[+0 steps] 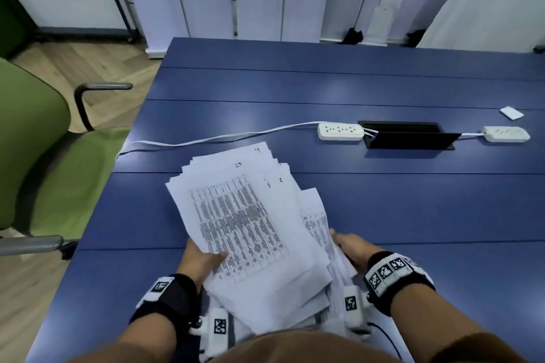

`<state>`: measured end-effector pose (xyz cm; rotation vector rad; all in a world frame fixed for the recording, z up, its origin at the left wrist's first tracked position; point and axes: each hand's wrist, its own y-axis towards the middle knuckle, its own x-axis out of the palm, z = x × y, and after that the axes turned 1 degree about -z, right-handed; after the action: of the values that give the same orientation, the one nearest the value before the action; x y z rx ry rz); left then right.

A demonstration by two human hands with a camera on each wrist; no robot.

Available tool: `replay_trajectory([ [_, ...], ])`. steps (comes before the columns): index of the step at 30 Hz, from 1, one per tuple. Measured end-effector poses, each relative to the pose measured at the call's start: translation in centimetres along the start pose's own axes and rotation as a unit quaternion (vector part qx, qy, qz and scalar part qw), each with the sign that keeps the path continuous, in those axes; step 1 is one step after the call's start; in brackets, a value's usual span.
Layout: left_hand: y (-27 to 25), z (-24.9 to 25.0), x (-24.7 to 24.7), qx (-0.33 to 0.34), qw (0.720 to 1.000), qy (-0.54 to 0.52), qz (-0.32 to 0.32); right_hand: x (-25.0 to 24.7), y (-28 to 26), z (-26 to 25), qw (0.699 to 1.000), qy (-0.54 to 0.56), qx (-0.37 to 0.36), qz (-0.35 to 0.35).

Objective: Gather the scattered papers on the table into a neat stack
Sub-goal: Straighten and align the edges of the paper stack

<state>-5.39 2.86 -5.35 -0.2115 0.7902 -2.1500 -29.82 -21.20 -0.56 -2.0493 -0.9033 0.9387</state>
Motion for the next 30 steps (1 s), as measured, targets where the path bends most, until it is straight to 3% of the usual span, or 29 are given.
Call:
replay_trajectory([
  [6,-1.0,1.7,5.2,-0.030,0.993,0.116,-0.023,1.2,-2.7,-1.0,0.989,0.121,-0.073,-0.035],
  [9,-1.5,2.5,6.6,-0.025,0.995,0.093,-0.021,0.3,-3.0,-0.8,0.975,0.205,-0.062,-0.056],
  [12,-1.5,2.8,6.0,-0.033,0.999,0.015,-0.004,-2.2,-1.9,-0.2,0.963,0.243,-0.098,-0.064],
  [16,-0.6,1.8,4.9,-0.090,0.995,-0.046,-0.006,-4.2,3.1,2.6,0.982,0.163,-0.094,0.008],
  [19,-1.1,1.9,5.8,-0.119,0.989,-0.086,-0.035,-4.0,2.5,2.5,0.986,0.112,-0.100,0.068],
  [22,-2.3,2.9,7.1,-0.105,0.989,-0.081,-0.067,-4.2,2.0,1.7,0.980,0.118,-0.112,0.114],
  [25,-2.4,2.6,8.1,-0.049,0.997,-0.027,-0.046,-4.4,3.5,1.6,0.984,0.138,-0.093,0.069],
  [28,-2.8,1.9,9.2,-0.003,0.995,0.087,-0.054,-4.4,6.2,2.6,0.969,0.232,-0.073,0.037],
  [30,-3.3,1.8,10.4,0.007,0.985,0.159,-0.067,-4.6,3.9,1.1,0.974,0.216,-0.062,-0.026],
])
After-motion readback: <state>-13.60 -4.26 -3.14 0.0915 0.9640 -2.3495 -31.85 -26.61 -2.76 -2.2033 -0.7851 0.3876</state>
